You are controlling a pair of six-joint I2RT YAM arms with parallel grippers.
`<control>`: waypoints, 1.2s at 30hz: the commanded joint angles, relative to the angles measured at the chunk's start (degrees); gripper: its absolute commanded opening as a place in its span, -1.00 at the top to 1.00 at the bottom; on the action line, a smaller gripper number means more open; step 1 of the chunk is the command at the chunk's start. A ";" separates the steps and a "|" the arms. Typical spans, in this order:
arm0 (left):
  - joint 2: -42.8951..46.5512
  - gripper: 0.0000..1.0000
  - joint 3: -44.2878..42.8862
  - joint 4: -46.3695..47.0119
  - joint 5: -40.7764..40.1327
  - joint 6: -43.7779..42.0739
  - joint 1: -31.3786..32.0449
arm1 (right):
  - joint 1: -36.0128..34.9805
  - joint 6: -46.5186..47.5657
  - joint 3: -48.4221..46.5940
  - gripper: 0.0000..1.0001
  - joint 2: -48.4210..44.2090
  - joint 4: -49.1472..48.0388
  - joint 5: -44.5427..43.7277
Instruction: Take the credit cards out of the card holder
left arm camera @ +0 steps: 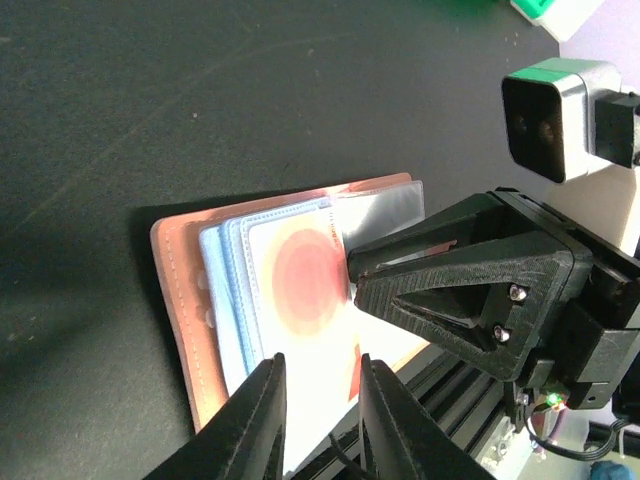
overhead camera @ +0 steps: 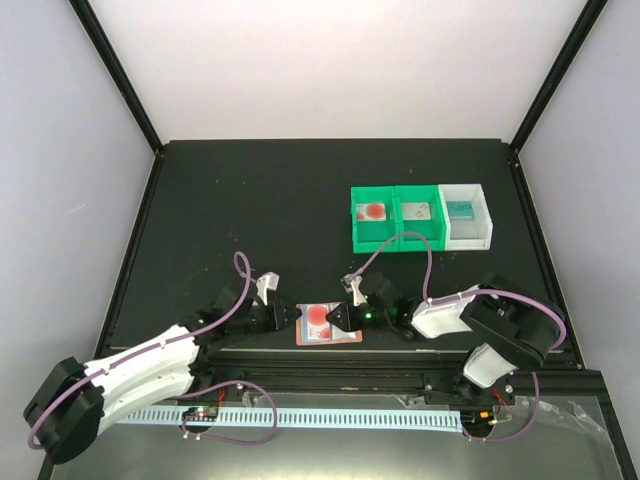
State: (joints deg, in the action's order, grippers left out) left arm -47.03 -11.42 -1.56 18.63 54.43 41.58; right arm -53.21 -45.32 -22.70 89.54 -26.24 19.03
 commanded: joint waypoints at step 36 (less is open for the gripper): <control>-29.38 0.86 -1.86 8.66 -0.83 -3.74 0.52 | 3.44 -1.32 -0.08 0.77 4.85 -4.74 9.23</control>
State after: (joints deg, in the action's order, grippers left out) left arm -74.28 -13.04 17.21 26.09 53.21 41.87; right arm -49.50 -47.00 -23.64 92.99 -28.77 23.86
